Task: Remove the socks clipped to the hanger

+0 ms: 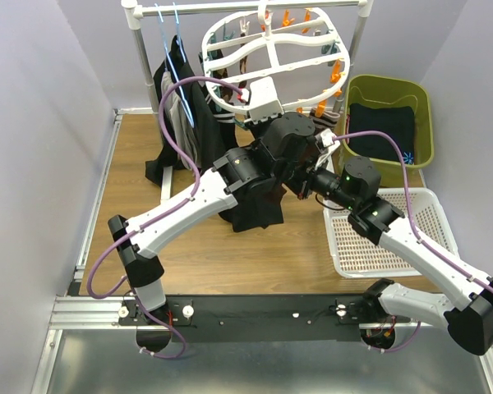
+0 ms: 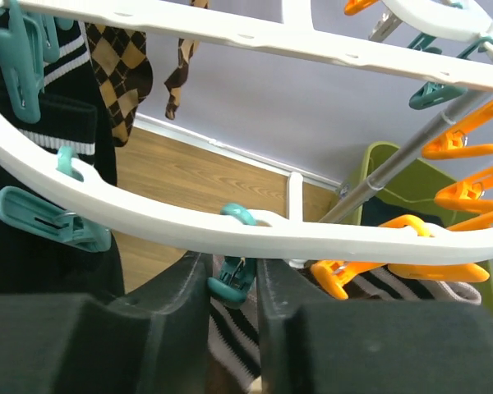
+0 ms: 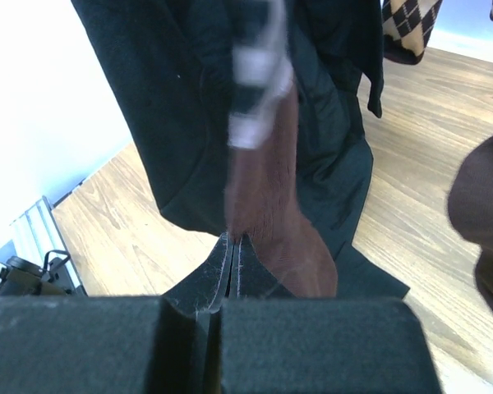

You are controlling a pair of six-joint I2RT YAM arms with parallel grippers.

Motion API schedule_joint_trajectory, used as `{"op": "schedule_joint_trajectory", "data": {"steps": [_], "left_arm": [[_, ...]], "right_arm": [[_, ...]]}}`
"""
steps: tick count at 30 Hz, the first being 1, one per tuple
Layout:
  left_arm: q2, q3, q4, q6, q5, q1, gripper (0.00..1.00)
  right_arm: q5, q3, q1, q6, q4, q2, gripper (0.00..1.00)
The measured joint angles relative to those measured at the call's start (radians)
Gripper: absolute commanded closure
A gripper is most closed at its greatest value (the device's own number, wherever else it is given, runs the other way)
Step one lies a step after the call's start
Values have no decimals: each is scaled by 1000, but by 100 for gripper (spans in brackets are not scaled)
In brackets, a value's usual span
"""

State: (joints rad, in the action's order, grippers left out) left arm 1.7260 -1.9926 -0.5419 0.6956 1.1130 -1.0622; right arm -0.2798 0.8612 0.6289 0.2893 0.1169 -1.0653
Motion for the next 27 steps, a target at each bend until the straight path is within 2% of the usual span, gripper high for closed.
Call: {"op": "schedule_joint_trajectory", "data": {"steps": [1,4,11,16,23,27], "left_arm": [[0,4,10,-12,0,0,88],[0,13,32,-38,-5,0,100],[-1,26,60,-80,-35,1,100],[-14,55,76,-103,-64,1,100],[-69,130,130,-155,-133,1,100],[-87,153,151,-172,-159,1,100]], "right_arm": [[1,0,0,-2,-1,1,99],[3,0,0,-3,-8,8,99],[50,-6,0,-3,-51,40,99],[165,-29,0,18,-137,69,99],[492,-14,1,89,-376,100,99],[776,62,0,162,-559,108,99]]}}
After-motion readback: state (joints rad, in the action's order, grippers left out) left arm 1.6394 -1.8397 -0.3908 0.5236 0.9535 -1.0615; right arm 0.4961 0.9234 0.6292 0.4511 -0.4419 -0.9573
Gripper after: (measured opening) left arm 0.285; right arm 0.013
